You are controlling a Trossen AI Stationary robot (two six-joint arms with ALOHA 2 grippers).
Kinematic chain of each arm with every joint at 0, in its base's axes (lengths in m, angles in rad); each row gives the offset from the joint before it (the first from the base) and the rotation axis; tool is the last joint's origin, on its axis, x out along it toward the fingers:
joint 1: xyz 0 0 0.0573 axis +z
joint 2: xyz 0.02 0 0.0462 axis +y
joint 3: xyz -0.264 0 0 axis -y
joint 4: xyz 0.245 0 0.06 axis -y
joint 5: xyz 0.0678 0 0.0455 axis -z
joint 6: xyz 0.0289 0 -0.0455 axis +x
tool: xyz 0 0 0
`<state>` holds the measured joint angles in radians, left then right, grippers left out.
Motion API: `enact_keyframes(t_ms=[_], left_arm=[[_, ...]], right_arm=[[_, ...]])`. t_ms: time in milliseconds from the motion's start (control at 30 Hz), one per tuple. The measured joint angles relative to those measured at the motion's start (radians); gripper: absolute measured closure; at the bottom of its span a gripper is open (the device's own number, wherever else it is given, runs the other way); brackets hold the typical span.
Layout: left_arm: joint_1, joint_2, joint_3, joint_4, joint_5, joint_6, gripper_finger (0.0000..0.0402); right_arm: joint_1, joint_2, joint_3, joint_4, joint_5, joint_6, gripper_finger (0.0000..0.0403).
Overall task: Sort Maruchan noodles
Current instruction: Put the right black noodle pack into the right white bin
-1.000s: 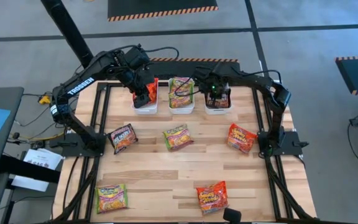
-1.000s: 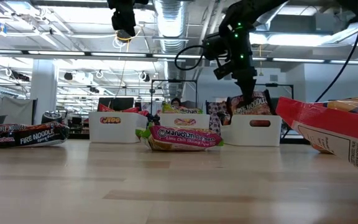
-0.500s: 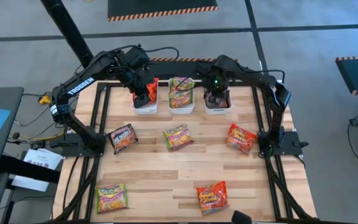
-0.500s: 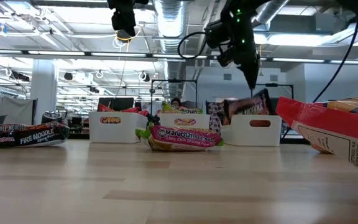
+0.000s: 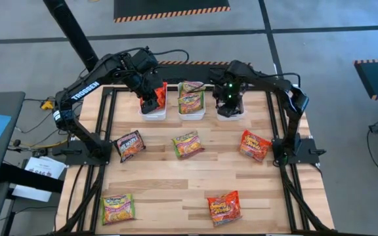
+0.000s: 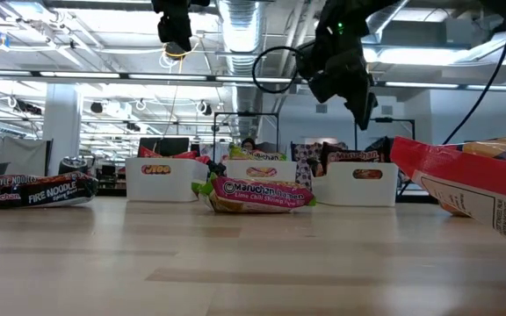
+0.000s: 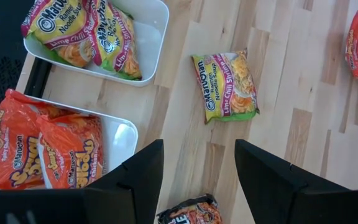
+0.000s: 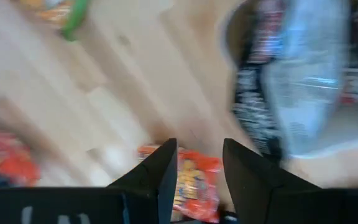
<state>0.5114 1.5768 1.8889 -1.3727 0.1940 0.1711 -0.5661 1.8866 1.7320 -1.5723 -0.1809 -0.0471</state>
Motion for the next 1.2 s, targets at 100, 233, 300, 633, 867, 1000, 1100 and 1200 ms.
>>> enact_keyframes(t_ms=[100, 233, 300, 633, 867, 1000, 1100, 1200], left_arm=[[0.0, 0.0, 0.0, 0.0, 0.0, 0.0, 0.0219], [0.0, 0.0, 0.0, 0.0, 0.0, 0.0, 0.0219], [0.0, 0.0, 0.0, 0.0, -0.001, 0.0, 0.0219], [0.0, 0.0, 0.0, 0.001, -0.057, -0.001, 0.0219], [0.0, 0.0, 0.0, 0.002, -0.057, -0.001, 0.0219], [0.0, 0.0, 0.0, 0.002, -0.056, -0.007, 0.0219], [0.0, 0.0, 0.0, 0.003, -0.056, -0.023, 0.0219], [0.0, 0.0, 0.0, 0.003, -0.056, -0.03, 0.0219]], right_arm=[[0.002, 0.0, -0.031, 0.015, -0.016, -0.01, 0.0251], [-0.002, 0.0, -0.076, 0.05, -0.023, -0.01, 0.0251], [-0.008, 0.0, -0.087, 0.042, -0.027, -0.01, 0.0251], [-0.012, 0.0, -0.163, 0.043, -0.014, -0.006, 0.0251], [-0.037, 0.0, -0.172, 0.127, 0.097, -0.006, 0.0251], [-0.078, 0.0, -0.172, 0.182, 0.156, -0.004, 0.0251], [-0.111, 0.0, -0.172, 0.208, 0.209, 0.019, 0.0251], [-0.147, 0.0, -0.172, 0.224, 0.211, 0.021, 0.0251]])
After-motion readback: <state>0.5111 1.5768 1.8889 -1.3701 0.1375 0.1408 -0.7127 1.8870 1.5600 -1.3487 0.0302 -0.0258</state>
